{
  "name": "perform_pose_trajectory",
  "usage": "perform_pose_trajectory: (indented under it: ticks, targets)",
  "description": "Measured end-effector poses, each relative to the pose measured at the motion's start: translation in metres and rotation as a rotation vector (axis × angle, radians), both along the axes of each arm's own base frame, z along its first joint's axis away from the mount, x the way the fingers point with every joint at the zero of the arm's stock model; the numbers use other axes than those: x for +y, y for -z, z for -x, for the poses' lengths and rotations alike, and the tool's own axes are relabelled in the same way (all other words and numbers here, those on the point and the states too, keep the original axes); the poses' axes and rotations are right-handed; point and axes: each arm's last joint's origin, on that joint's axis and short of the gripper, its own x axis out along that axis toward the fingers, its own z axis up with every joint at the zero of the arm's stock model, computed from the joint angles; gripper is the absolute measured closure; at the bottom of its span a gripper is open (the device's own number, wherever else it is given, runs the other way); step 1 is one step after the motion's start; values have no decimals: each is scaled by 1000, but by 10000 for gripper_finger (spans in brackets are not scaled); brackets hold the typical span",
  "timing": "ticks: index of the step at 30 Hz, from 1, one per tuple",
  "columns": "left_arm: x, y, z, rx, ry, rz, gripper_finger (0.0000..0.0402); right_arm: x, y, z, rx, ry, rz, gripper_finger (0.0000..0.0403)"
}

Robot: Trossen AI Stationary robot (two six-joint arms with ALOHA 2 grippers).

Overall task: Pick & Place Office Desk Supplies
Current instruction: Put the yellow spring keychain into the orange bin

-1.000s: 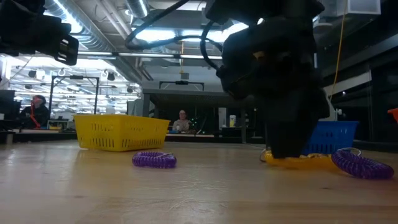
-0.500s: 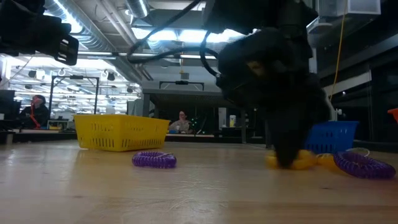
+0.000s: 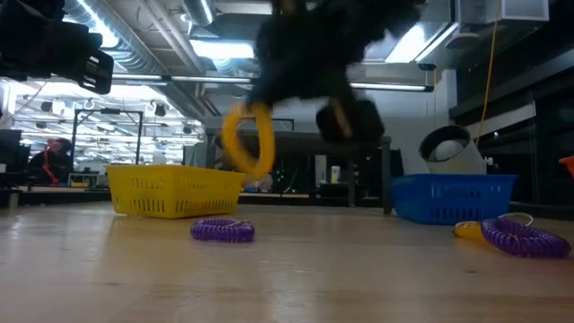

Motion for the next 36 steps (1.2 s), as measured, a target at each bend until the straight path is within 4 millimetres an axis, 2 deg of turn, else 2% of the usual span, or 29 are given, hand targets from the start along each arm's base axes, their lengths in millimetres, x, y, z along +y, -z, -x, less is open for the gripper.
perform_pose_trajectory:
  ticks: [5,10,13,16,22,26,29,36]
  targets:
    - [0,0,0,0,-1,0,334,13,-40,16,-88,-70,-48,401]
    - [0,0,0,0,-1,0,335,40,-81,46,-123,-120,-122,402]
    - [0,0,0,0,-1,0,336,56,-99,68,-104,-132,-147,402]
    - [0,0,0,0,0,0,334,72,-106,91,-23,-123,-140,402]
    - [0,0,0,0,0,0,336,100,-93,136,251,-122,-43,403]
    - [0,0,0,0,0,0,336,112,-76,155,406,-133,42,403]
    - [0,0,0,0,0,0,334,118,-69,160,444,-140,61,403]
    - [0,0,0,0,0,0,338,115,-33,168,526,-72,70,401]
